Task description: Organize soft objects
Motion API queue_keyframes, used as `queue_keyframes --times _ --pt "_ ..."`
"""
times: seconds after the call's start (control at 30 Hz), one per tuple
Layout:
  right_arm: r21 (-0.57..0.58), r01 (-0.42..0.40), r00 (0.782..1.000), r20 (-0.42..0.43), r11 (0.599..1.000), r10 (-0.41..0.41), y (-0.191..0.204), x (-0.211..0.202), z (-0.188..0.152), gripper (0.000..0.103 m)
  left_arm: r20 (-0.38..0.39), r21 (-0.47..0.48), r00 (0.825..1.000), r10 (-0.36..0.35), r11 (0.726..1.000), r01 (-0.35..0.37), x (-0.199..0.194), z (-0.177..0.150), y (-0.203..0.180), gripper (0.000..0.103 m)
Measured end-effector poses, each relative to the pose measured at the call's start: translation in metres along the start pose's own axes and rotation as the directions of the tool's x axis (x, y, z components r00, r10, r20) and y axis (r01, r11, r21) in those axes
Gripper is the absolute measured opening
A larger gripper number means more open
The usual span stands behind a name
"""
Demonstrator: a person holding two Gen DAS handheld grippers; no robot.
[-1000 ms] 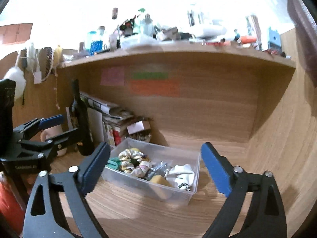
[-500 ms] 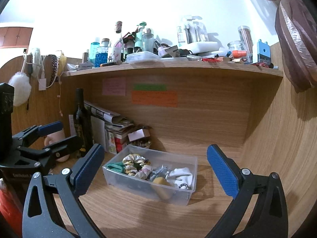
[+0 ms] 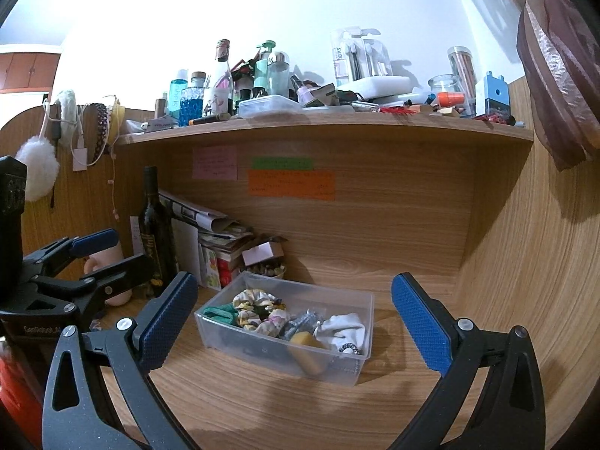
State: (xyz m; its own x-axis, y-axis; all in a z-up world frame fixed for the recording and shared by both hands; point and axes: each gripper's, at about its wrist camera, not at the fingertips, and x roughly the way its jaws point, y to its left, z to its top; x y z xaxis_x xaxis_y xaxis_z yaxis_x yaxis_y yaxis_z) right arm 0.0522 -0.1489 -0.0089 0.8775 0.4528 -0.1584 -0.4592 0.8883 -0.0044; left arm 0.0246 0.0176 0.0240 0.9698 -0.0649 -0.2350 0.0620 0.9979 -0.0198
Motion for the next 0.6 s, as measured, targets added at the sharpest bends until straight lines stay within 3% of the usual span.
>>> queue_keyframes --times 0.6 --pt "0.007 0.000 1.000 -0.002 1.000 0.000 -0.0036 0.0016 -0.0009 0.103 -0.010 -0.029 1.000 0.005 1.000 -0.005 0.0047 0.0019 0.0043 0.103"
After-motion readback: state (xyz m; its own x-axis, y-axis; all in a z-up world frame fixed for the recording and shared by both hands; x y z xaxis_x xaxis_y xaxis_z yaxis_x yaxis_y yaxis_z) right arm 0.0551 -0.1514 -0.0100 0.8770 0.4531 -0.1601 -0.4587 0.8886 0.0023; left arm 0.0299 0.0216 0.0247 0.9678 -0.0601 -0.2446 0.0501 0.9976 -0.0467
